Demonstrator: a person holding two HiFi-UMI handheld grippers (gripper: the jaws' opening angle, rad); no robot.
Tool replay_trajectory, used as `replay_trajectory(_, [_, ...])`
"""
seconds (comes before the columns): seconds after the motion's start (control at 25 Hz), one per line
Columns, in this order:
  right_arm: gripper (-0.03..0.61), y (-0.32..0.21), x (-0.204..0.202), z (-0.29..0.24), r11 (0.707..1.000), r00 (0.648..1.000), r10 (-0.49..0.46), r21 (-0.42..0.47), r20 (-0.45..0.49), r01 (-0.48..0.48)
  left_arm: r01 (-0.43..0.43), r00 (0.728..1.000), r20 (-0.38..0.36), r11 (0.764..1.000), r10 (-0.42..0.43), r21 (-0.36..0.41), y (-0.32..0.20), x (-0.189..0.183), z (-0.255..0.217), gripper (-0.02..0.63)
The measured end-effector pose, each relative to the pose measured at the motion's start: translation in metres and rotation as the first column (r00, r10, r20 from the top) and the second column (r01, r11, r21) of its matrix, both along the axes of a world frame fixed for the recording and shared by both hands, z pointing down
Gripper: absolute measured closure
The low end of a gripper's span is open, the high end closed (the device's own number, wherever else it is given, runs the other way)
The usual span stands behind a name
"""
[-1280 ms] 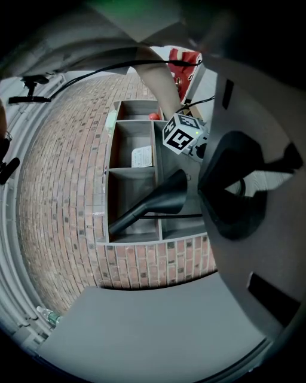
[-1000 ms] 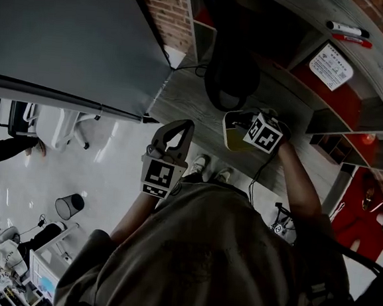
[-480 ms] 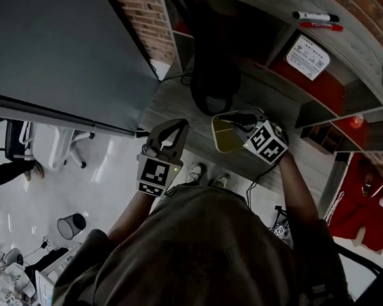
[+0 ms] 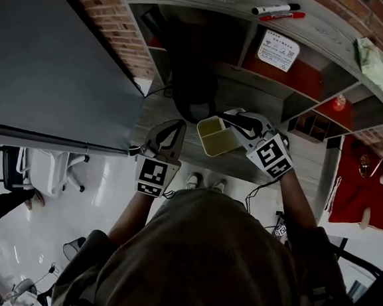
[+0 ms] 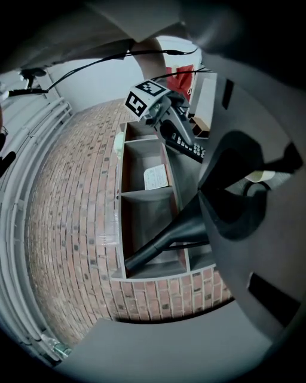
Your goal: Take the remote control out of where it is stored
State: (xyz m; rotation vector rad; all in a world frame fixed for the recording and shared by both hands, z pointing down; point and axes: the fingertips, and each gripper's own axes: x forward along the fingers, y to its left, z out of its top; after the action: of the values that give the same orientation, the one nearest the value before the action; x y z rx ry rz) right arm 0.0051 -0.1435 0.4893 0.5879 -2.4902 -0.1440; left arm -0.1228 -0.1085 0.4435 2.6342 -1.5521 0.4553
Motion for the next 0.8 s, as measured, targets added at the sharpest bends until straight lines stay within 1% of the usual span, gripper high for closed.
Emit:
replay_trajectory(0.12, [0.462, 0.0, 0.014, -0.021, 0.997, 0.997, 0.048, 0.062, 0.057, -0.052, -0.024, 0.999, -0.047, 1.0, 0.024, 0.003, -0.006, 0.009, -0.008, 0.603])
replay_trajectory(0.28, [0.462, 0.001, 0.033, -0.041, 0.982, 0.988, 0.101, 0.145, 0.118, -0.118, -0.044, 0.996, -0.07, 0.999, 0.046, 0.03, -0.014, 0.016, -0.022, 0.603])
replay_trajectory(0.6, [0.462, 0.013, 0.059, -0.086, 0.939, 0.95, 0.17, 0.247, 0.263, -0.237, -0.078, 0.995, -0.061, 0.995, 0.082, 0.065, -0.023, 0.026, -0.034, 0.603])
replay_trajectory(0.68, [0.462, 0.018, 0.063, -0.103, 0.927, 0.935, 0.176, 0.269, 0.307, -0.263, -0.083, 0.994, -0.06, 0.994, 0.087, 0.072, -0.024, 0.026, -0.037, 0.603])
replay_trajectory(0.8, [0.462, 0.025, 0.072, -0.12, 0.906, 0.897, 0.208, 0.27, 0.391, -0.327, -0.089, 0.994, -0.057, 0.992, 0.094, 0.084, -0.027, 0.028, -0.041, 0.603])
